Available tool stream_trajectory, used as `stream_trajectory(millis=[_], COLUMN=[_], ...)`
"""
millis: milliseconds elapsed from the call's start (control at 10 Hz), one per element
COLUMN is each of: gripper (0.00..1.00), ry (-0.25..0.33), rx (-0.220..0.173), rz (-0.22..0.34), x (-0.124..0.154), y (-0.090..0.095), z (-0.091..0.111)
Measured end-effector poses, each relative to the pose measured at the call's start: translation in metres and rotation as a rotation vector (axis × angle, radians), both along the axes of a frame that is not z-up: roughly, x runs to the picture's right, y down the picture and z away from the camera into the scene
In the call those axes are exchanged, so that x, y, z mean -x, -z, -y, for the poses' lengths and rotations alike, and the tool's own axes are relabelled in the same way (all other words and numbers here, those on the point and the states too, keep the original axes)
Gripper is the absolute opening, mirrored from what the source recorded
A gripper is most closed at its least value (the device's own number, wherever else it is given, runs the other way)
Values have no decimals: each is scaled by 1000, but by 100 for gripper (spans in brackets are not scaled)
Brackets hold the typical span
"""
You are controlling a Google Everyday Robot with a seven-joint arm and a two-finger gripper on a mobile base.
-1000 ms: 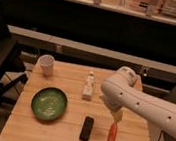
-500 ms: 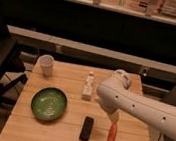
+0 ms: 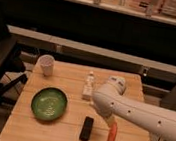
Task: Place the eraser on the white sponge
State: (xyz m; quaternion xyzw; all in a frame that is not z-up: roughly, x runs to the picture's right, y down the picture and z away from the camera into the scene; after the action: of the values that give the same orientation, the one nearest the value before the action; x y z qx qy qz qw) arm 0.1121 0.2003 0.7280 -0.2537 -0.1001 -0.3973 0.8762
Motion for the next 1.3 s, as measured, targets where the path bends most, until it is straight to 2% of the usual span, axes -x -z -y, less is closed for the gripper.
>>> stream_trajectory(millis=[700, 1300], gripper=[80, 80], ry=[44, 85], rx=[27, 43], rz=[85, 121], x=[16, 27], y=[-12, -24], z=[-29, -48])
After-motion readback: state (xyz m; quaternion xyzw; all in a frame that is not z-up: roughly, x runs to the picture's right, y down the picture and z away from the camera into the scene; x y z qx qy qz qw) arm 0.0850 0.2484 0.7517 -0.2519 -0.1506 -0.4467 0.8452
